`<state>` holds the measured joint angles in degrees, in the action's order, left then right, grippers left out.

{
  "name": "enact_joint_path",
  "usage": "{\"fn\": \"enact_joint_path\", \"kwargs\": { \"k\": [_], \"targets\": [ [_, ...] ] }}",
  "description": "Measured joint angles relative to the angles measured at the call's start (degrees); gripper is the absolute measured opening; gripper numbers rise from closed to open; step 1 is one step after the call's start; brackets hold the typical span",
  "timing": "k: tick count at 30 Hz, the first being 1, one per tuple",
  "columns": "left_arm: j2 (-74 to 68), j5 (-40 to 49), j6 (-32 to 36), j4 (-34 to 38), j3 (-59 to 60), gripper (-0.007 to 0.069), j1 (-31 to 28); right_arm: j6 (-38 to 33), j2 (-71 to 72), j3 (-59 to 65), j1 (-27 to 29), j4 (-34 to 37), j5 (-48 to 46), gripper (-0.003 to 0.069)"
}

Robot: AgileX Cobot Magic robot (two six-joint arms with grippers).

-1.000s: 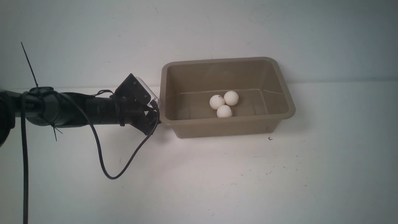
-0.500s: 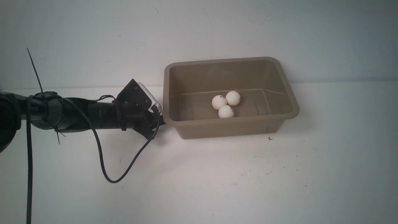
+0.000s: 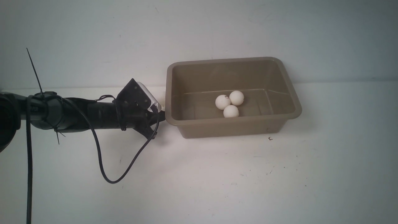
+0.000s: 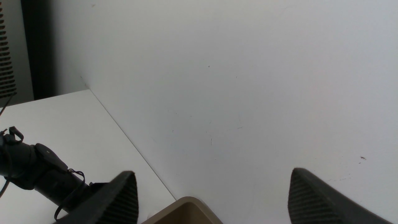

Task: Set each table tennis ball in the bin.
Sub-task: Use the left arm to clamp the table tennis ball closest to it

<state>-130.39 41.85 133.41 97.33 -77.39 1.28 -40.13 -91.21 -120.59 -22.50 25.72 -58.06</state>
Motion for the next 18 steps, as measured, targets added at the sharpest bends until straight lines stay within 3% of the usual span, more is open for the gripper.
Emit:
{"fn": "enact_joint_path", "kwargs": {
  "k": [4, 10, 15, 18],
  "targets": [
    [0.0, 2.6, 0.0, -0.1, 0.0, 0.0049, 0.0, -0.1, 0.0, 0.0, 0.0, 0.0, 0.1, 0.0589],
    [0.0, 3.4, -0.1, -0.1, 0.0, 0.0179, -0.1, -0.1, 0.0, 0.0, 0.0, 0.0, 0.3, 0.0589],
    [0.1, 4.4, -0.1, -0.1, 0.0, 0.0342, -0.1, -0.1, -0.4, 0.0, 0.0, 0.0, 0.4, 0.0589],
    [0.1, 4.4, -0.1, -0.1, 0.0, 0.0381, -0.1, -0.1, -1.1, 0.0, 0.0, 0.2, 0.5, 0.0589]
  ]
}}
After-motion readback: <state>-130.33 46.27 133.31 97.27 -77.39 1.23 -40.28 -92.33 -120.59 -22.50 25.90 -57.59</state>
